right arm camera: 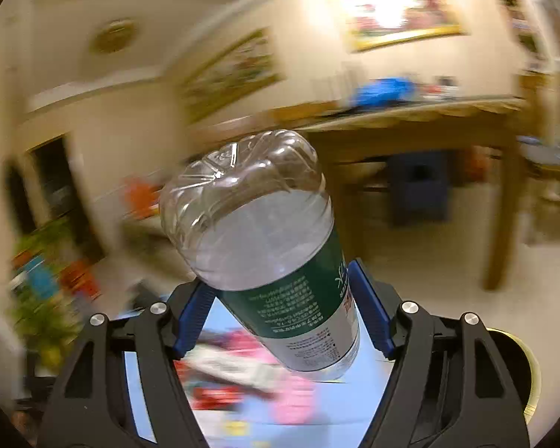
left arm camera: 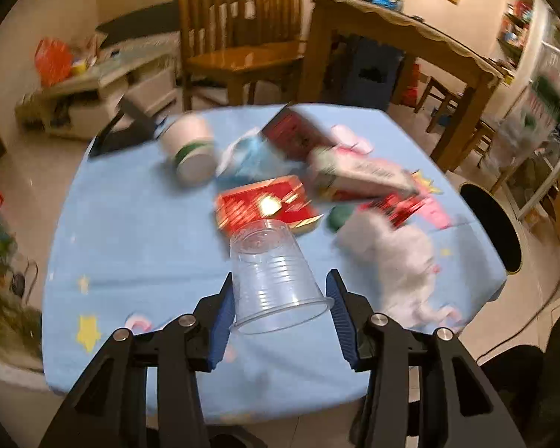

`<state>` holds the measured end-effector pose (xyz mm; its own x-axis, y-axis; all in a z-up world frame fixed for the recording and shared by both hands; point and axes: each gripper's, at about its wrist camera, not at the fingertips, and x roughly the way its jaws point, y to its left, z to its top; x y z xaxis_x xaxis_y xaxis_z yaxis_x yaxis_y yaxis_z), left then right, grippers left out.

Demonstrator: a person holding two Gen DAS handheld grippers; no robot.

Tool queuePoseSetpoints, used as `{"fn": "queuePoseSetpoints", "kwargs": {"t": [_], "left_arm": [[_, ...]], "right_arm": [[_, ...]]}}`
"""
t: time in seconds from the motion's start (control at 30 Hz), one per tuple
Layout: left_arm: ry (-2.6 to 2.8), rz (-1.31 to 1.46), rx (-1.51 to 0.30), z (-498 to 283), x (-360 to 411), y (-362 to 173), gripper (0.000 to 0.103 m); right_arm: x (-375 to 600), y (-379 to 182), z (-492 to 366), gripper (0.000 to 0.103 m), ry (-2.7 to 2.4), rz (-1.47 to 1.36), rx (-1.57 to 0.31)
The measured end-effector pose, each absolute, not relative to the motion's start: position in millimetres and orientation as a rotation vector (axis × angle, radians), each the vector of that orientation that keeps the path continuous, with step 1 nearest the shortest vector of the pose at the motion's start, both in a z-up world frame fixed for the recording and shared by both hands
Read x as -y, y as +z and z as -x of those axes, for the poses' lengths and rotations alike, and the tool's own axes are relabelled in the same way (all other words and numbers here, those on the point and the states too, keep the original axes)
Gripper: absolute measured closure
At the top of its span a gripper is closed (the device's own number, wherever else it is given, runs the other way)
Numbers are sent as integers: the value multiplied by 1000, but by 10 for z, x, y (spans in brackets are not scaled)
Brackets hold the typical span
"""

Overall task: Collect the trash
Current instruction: 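Grasp the water bottle with the right tool while the left tool grasps the clear plastic cup, then drop the bottle into the black bin with the right tool while the left tool drops the cup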

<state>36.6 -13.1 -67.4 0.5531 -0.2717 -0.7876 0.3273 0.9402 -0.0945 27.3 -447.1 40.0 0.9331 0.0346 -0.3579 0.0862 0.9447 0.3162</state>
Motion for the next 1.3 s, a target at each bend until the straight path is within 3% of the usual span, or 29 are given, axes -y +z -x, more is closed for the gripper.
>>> {"fn": "queuePoseSetpoints", "kwargs": {"t": [0.13,0.27,0.47,0.57,0.6,0.63,0.77,0.97,1.2,1.23,1.3], "left_arm": [[-435,-108,-884,-429,702,-495,57],[-555,-125,-885,-470,1408,-419,57],[-682,-204,-918,-465,2445,-606,57],[-707,-259,-947,-469,2895,-788,57],[-708,-277,-949,-464,3006,-825,57],[-710,-295,-954,-458,3124,-874,57],[-725,-341,-971,-427,3389,-1023,57],[-735,-397,-998,-477,3786,-1235,57],[-774,-441,-1019,-565,4235,-1374,56],[-779,-445,-1024,-579,4280,-1390,55],[-786,-436,-1029,-600,4315,-1397,41]], "right_arm": [[5103,-99,-243,33,-206,-418,-488],[5502,-635,-431,33,-292,-532,-729],[5705,-1597,-735,33,-319,-633,-1047],[5707,-1791,-758,21,-328,-658,-1104],[5713,-1812,-774,4,-346,-651,-1115],[5734,-1816,-786,6,-361,-645,-1119],[6120,-1801,-702,6,-382,-710,-1057],[6446,-1235,-140,6,-513,-778,-722],[6855,-1014,275,6,-616,-827,-517],[6866,-980,324,6,-622,-825,-502],[6960,-943,420,6,-631,-826,-481]]}}
